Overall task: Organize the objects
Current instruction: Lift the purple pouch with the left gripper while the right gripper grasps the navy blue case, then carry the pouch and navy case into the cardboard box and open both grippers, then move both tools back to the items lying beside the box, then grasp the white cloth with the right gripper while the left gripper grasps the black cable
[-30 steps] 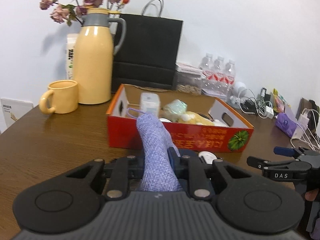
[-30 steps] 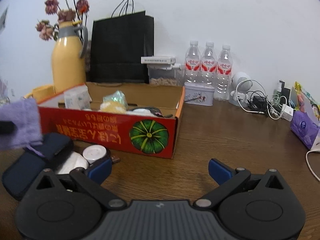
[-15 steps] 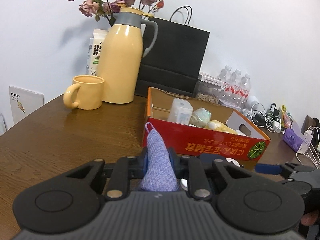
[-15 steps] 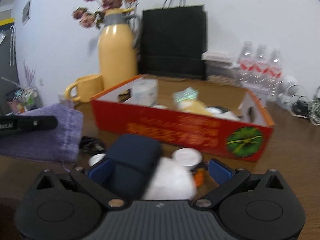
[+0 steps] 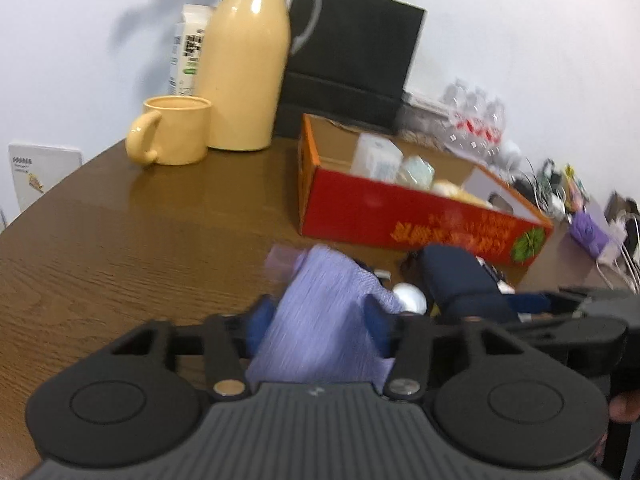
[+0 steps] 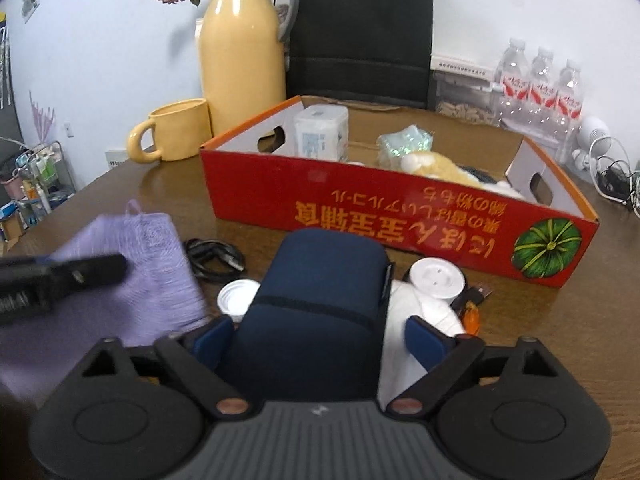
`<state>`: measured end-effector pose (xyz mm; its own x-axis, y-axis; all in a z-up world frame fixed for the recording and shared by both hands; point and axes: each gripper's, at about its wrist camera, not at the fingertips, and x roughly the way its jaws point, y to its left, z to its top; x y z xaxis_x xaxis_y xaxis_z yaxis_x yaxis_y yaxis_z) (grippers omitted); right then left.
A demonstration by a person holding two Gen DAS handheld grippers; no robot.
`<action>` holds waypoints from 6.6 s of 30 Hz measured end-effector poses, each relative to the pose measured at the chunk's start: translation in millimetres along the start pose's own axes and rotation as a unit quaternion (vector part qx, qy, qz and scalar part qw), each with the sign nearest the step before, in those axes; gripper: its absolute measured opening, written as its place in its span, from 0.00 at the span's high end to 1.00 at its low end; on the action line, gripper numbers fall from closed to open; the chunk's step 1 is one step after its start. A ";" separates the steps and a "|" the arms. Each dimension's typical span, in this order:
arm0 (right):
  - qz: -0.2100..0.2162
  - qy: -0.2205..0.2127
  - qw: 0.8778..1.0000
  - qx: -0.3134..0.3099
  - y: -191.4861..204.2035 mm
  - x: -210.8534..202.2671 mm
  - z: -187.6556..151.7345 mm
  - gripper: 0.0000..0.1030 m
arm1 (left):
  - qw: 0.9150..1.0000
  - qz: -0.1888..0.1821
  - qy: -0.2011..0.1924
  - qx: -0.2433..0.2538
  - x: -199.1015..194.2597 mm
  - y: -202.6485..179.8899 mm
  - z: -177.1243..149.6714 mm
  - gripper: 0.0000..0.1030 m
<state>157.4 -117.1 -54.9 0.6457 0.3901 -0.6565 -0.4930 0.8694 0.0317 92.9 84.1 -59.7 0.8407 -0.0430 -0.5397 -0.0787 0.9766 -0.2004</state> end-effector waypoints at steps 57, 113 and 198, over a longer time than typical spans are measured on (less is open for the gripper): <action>-0.004 -0.170 0.984 0.056 -104.2 -22.8 76.5 0.40 | 0.992 -0.041 -0.111 0.038 54.3 -123.5 115.4 0.77; -0.028 -0.161 0.986 0.038 -145.8 49.2 92.4 0.00 | 0.983 -0.009 -0.178 0.050 108.9 -140.0 130.9 0.00; 0.064 -0.054 0.991 -0.105 -35.0 15.7 -0.2 0.85 | 0.997 -0.004 -0.080 0.003 -0.3 -33.0 8.3 0.00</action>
<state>184.7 -141.5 -66.5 0.6231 0.5339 -0.5716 -0.6782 0.7328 -0.0549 99.7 53.7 -46.2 0.9159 -0.0164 -0.4012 -0.0696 0.9775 -0.1990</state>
